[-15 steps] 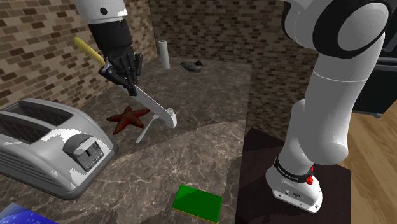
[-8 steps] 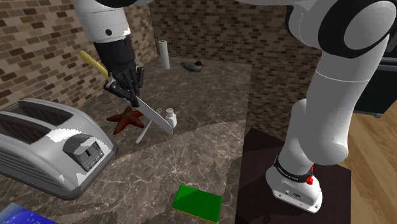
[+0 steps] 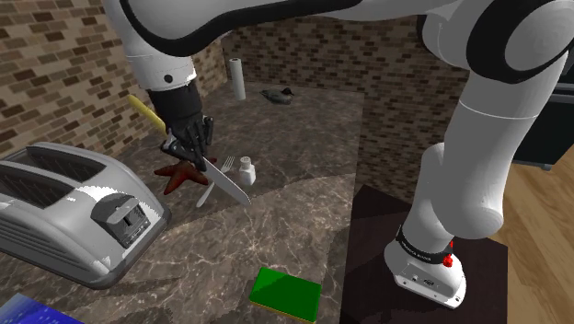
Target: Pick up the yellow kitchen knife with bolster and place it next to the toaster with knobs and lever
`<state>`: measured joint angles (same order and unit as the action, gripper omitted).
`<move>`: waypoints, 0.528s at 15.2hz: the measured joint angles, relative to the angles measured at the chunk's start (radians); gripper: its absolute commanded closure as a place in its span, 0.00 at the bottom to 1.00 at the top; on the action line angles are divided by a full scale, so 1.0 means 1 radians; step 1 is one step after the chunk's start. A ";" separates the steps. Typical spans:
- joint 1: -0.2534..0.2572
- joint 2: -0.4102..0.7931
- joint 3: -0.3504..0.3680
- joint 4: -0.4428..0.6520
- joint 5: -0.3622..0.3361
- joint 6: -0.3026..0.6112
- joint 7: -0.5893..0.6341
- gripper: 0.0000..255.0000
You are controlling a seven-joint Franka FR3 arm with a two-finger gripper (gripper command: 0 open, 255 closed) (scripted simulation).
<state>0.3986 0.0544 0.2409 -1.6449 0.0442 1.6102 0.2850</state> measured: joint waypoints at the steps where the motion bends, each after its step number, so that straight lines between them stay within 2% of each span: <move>1: 0.001 0.003 0.000 -0.011 -0.001 0.014 0.000 1.00; 8: 0.000 -0.003 0.000 -0.112 0.001 0.109 -0.004 1.00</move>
<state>0.3991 0.0511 0.2414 -1.7569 0.0455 1.7187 0.2810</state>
